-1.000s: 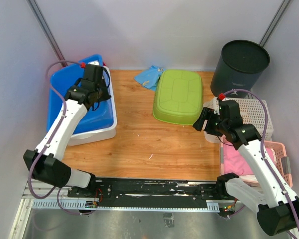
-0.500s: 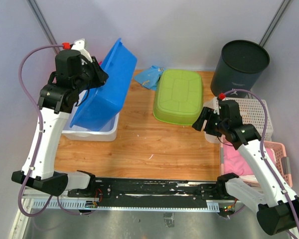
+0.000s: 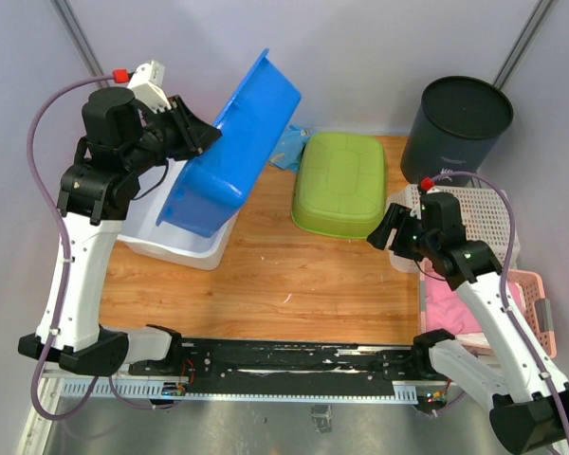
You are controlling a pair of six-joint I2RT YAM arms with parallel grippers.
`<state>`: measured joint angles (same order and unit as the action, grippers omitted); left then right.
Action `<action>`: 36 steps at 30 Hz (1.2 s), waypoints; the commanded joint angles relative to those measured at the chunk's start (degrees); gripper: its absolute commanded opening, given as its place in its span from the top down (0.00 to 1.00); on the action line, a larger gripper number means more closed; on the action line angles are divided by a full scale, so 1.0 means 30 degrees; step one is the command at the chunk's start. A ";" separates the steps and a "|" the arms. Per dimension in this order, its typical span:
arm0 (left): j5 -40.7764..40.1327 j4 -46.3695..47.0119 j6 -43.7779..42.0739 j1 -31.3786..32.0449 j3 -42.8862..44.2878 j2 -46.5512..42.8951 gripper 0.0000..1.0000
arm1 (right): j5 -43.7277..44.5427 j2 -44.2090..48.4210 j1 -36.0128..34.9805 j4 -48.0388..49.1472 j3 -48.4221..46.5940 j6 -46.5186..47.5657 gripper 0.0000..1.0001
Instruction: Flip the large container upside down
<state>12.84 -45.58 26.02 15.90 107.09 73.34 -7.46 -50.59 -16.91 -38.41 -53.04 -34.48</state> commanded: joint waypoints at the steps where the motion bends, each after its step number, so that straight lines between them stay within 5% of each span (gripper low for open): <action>1: 0.3272 0.4984 0.1659 0.0090 0.1274 -0.1069 1.00 | 0.0481 0.0657 -0.0345 -0.0551 -0.0805 -0.0211 0.30; 9: 0.5158 0.5885 0.2899 0.0090 0.0777 -0.1817 1.00 | 0.1412 0.1718 -0.0327 -0.1809 -0.3394 0.0259 0.30; 20: 1.0294 1.3991 1.0136 0.0570 -0.7323 -0.4551 1.00 | 0.2621 0.1738 -0.0313 -0.3266 -1.0467 0.3210 0.27; 27: 1.1898 1.0912 0.8593 0.3795 -0.5976 -0.3733 1.00 | 0.5004 0.2079 -0.0312 -0.3329 -1.2244 0.4145 0.27; 36: 1.3746 0.8909 0.8656 0.4017 -1.0267 -0.5279 1.00 | 0.7081 0.2741 -0.0315 -0.3814 -1.3301 0.6515 0.26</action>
<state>49.78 -20.01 52.29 27.86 79.33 60.88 11.97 -42.57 -16.91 -48.64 -91.18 -20.49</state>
